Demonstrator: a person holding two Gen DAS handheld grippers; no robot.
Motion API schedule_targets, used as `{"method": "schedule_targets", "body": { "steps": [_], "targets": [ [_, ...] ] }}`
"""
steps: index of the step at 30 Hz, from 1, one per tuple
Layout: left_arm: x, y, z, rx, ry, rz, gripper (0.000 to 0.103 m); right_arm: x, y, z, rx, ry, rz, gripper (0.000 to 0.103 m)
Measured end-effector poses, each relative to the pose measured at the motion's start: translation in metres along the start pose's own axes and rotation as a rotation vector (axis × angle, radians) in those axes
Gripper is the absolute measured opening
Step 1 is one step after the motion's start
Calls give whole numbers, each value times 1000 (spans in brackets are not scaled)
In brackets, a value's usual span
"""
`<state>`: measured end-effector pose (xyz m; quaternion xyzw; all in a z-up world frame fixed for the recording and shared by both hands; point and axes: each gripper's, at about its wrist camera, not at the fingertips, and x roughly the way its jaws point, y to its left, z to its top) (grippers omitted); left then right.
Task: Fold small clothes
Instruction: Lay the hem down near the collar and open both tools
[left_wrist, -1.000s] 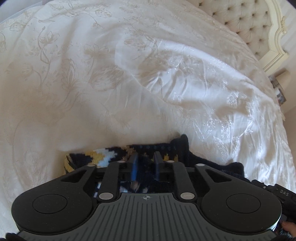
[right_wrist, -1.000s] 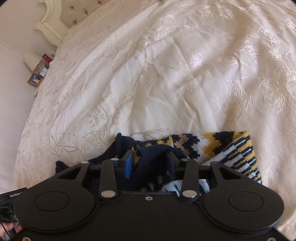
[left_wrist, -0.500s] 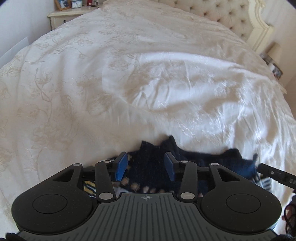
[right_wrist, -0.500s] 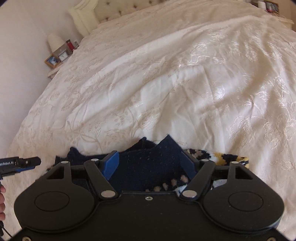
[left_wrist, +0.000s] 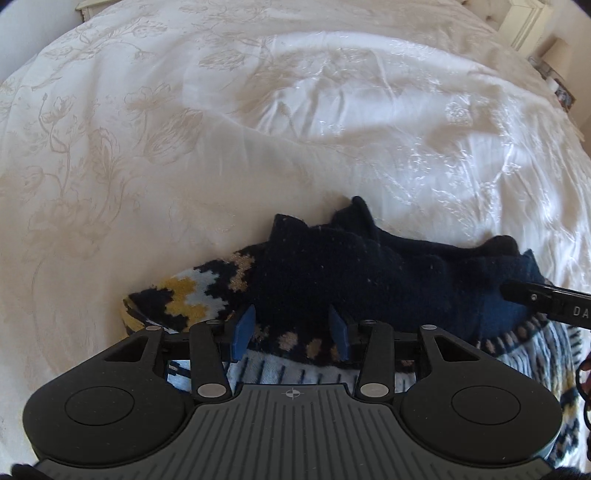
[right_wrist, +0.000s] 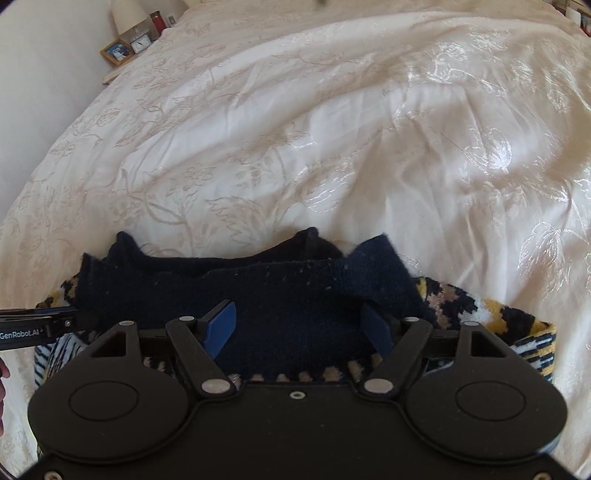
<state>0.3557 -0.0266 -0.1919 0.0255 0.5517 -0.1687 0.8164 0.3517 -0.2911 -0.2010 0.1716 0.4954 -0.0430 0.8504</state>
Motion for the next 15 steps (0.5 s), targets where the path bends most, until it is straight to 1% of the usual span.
{"method": "schedule_targets", "body": {
  "steps": [3,7,8,9,11,13,15],
  "targets": [
    [6,6,4,-25,17,-15,43,9,-10,7,26,7,-11,77],
    [-1,3,3,-34,12,-6,43,3,-2,8,-11,-1,-32,79],
    [-5,1,1,-29,10,1,43,-2,3,6,-26,-15,-42,82],
    [-10,-2,0,-21,9,12,44,-8,6,4,-42,-29,-59,88],
    [-21,-8,-5,-6,6,19,45,-20,14,-2,-77,-54,-109,94],
    [-32,-15,-11,1,-2,7,48,-33,20,-11,-110,-70,-148,96],
    [-44,-24,-21,10,-7,-1,50,-47,25,-22,-134,-81,-176,102]
  ]
}}
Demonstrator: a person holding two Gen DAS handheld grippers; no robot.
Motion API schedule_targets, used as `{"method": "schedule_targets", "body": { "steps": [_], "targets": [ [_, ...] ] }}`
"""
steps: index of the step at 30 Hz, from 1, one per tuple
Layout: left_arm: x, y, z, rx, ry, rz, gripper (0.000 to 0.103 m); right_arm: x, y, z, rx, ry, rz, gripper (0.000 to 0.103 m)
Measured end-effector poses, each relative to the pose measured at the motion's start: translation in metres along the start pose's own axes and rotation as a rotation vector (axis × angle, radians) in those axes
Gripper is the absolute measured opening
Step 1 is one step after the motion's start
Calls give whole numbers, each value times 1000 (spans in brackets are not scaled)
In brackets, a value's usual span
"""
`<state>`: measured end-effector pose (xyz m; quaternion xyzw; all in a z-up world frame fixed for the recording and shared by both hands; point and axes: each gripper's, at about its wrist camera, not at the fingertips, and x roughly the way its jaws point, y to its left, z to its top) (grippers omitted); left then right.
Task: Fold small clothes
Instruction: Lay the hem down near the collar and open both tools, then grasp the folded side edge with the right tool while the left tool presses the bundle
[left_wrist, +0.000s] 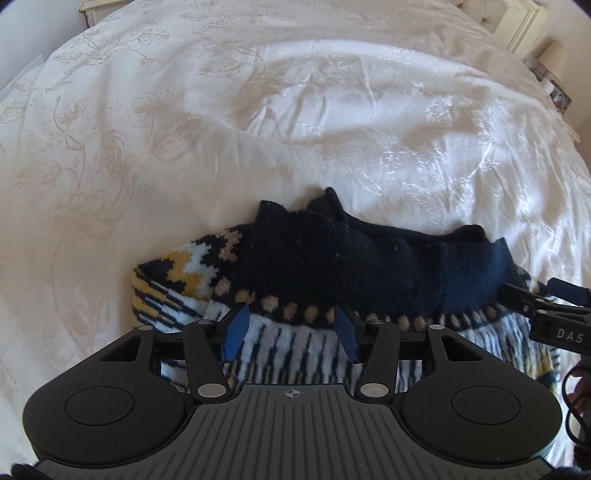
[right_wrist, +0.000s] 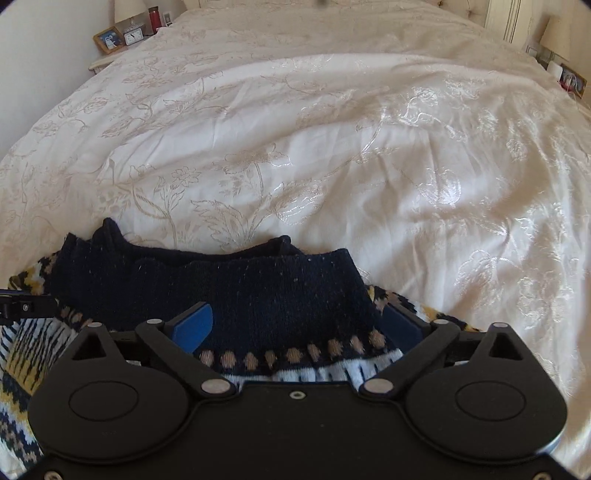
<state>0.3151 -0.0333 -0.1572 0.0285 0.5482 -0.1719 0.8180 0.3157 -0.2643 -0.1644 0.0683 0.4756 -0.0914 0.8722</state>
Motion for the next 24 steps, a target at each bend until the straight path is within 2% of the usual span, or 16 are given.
{"method": "schedule_targets", "body": {
  "steps": [4,13,21,24],
  "targets": [
    [-13,-23,-25,65,4,-16,51,-30,3,-24,4,-29,-3,102],
    [-13,-58,-73,137,48,-44,52,-73,-6,-80,137,5,-15,102],
    [19,-67,-78,136,86,7,52,-97,-23,-115,208,3,-54,102],
    [30,-68,-75,116,99,22,57,-101,-33,-123,234,5,-56,102]
  ]
}}
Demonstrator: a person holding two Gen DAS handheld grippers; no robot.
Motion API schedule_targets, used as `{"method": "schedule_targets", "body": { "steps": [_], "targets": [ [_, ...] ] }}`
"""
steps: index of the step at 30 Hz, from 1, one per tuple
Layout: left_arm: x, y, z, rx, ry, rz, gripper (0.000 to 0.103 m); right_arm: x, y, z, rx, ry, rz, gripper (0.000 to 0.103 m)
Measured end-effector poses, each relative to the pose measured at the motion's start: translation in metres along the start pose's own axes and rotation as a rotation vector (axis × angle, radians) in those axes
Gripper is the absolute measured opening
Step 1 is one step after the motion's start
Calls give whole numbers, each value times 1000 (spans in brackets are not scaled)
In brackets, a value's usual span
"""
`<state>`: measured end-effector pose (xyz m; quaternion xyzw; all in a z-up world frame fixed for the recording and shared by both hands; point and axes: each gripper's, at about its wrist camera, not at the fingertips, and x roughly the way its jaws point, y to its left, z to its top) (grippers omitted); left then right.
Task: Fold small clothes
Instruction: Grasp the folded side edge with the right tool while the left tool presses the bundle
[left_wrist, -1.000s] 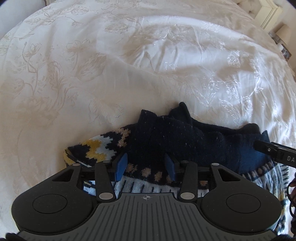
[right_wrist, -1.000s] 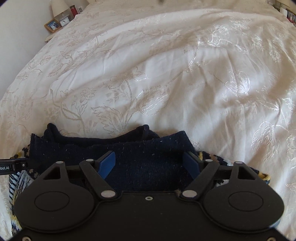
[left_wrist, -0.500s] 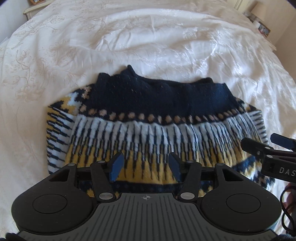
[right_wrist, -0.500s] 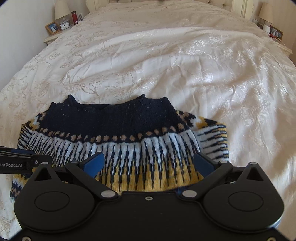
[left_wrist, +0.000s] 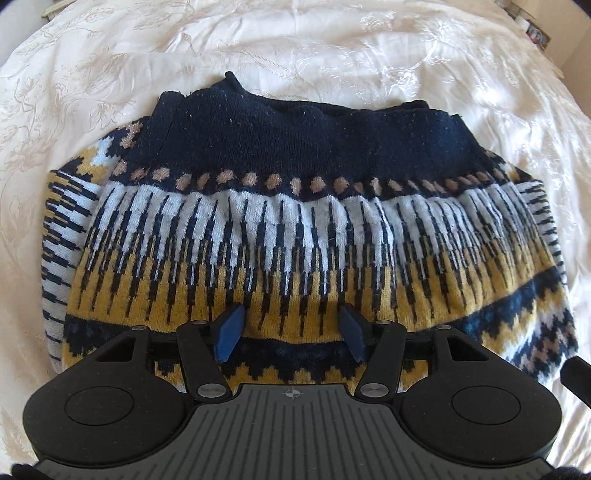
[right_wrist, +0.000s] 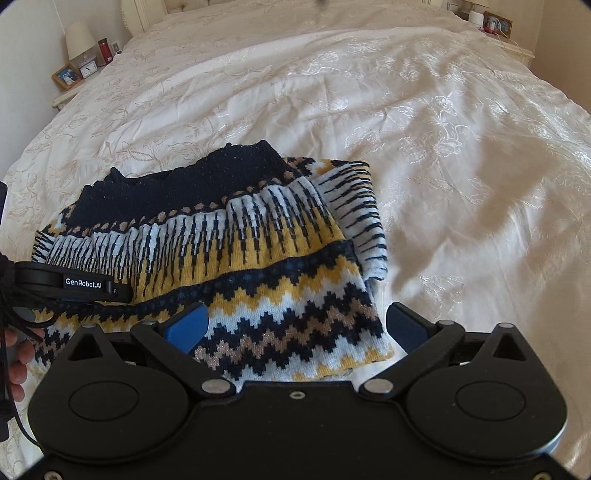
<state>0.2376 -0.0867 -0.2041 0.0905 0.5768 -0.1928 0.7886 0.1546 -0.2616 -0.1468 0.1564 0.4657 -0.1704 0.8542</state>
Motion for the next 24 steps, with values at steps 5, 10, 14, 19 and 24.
{"method": "schedule_targets", "body": {
  "steps": [5,10,14,19,24],
  "targets": [
    [8,-11,1,15,2,51,62,0,-20,0,54,0,30,102],
    [13,-15,-1,9,-2,75,64,14,-40,11,66,26,76,102],
    [17,-17,2,0,16,80,65,34,-57,22,79,67,116,102],
    [25,-19,10,-15,35,103,66,61,-79,34,143,126,186,102],
    [27,-24,13,-24,39,119,67,86,-91,43,147,193,303,102]
  ]
}}
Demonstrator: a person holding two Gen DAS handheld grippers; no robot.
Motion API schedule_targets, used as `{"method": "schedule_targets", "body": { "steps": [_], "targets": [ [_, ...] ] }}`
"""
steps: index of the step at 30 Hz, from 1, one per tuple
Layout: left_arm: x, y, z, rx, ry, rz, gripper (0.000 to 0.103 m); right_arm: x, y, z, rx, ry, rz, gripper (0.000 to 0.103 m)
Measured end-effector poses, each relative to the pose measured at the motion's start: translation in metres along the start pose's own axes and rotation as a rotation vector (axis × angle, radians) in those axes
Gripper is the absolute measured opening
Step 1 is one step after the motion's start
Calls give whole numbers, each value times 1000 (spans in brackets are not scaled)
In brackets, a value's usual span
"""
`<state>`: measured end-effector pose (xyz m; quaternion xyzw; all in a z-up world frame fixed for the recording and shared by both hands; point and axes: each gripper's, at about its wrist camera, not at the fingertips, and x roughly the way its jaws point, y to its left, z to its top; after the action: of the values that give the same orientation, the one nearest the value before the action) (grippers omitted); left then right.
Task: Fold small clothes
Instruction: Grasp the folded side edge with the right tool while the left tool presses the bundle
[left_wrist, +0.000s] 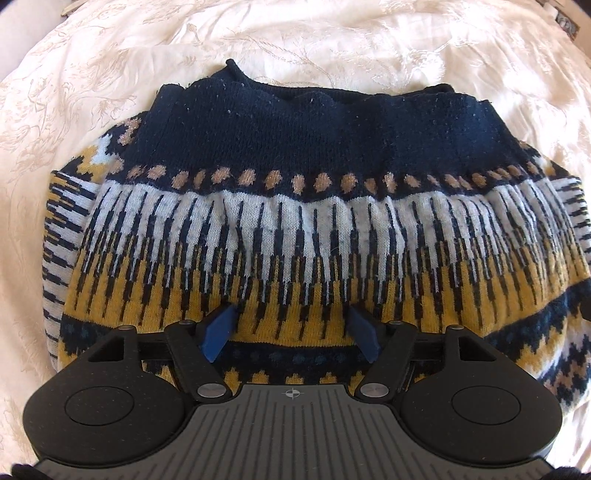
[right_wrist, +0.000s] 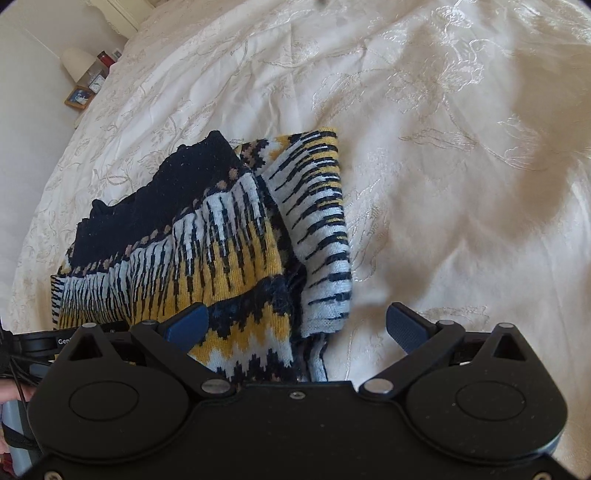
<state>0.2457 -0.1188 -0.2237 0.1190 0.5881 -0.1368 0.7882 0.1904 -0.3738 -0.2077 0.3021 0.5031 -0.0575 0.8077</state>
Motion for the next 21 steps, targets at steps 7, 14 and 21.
{"method": "schedule_targets", "body": {
  "steps": [7,14,21],
  "targets": [
    [1,-1,2,-10,13,5,68,22,-13,15,7,49,156,103],
    [3,-1,4,-10,14,12,69,32,-22,31,43,38,283,103],
    [4,-2,2,-7,7,20,70,39,-38,38,98,46,385,103]
  ]
}}
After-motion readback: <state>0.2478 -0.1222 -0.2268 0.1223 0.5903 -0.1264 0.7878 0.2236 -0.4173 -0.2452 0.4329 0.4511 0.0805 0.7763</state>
